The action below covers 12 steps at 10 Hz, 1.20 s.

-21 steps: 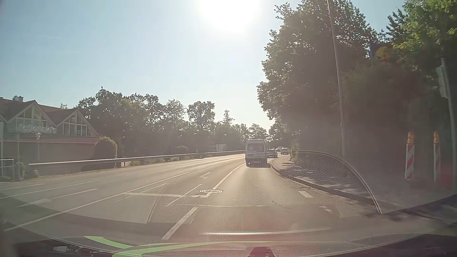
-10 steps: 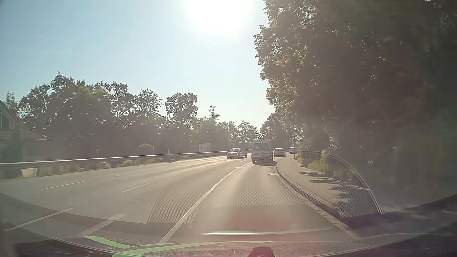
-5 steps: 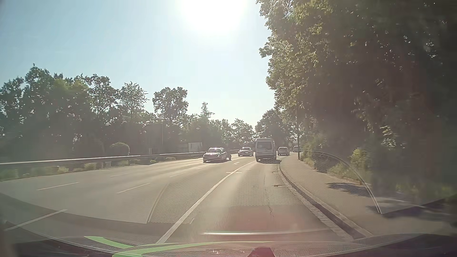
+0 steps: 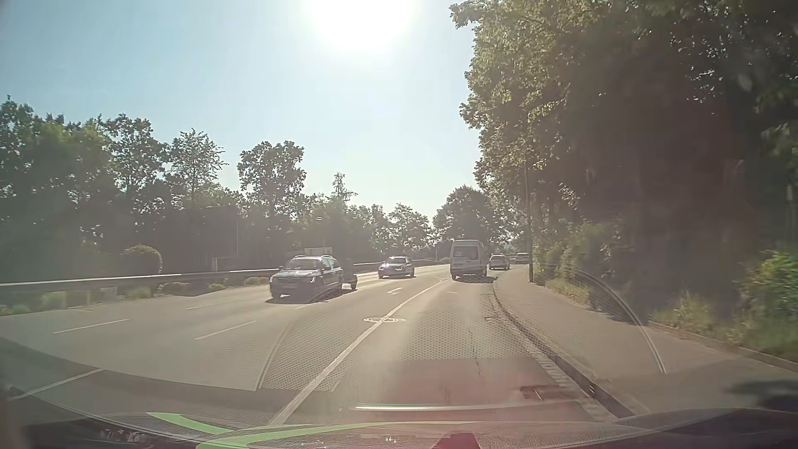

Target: Follow the waypoints while adhering to traffic rules and regulations

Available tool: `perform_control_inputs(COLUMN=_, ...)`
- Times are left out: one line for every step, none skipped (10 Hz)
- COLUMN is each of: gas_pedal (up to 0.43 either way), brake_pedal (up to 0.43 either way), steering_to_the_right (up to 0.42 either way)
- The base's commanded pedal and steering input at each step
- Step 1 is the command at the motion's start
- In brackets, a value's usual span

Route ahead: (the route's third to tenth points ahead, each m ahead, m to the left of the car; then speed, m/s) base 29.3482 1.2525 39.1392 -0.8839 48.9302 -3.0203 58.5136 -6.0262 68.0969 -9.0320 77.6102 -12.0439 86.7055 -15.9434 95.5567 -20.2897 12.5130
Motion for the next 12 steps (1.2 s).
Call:
perform_control_inputs(gas_pedal=0.118, brake_pedal=0.000, steering_to_the_right=0.020)
perform_control_inputs(gas_pedal=0.118, brake_pedal=0.000, steering_to_the_right=0.023)
perform_control_inputs(gas_pedal=0.118, brake_pedal=0.000, steering_to_the_right=0.026)
perform_control_inputs(gas_pedal=0.118, brake_pedal=0.000, steering_to_the_right=0.028)
perform_control_inputs(gas_pedal=0.118, brake_pedal=0.000, steering_to_the_right=0.030)
perform_control_inputs(gas_pedal=0.118, brake_pedal=0.000, steering_to_the_right=0.030)
perform_control_inputs(gas_pedal=0.118, brake_pedal=0.000, steering_to_the_right=0.030)
perform_control_inputs(gas_pedal=0.118, brake_pedal=0.000, steering_to_the_right=0.030)
perform_control_inputs(gas_pedal=0.118, brake_pedal=0.000, steering_to_the_right=0.030)
perform_control_inputs(gas_pedal=0.118, brake_pedal=0.000, steering_to_the_right=0.030)
perform_control_inputs(gas_pedal=0.118, brake_pedal=0.000, steering_to_the_right=0.030)
perform_control_inputs(gas_pedal=0.118, brake_pedal=0.000, steering_to_the_right=0.029)
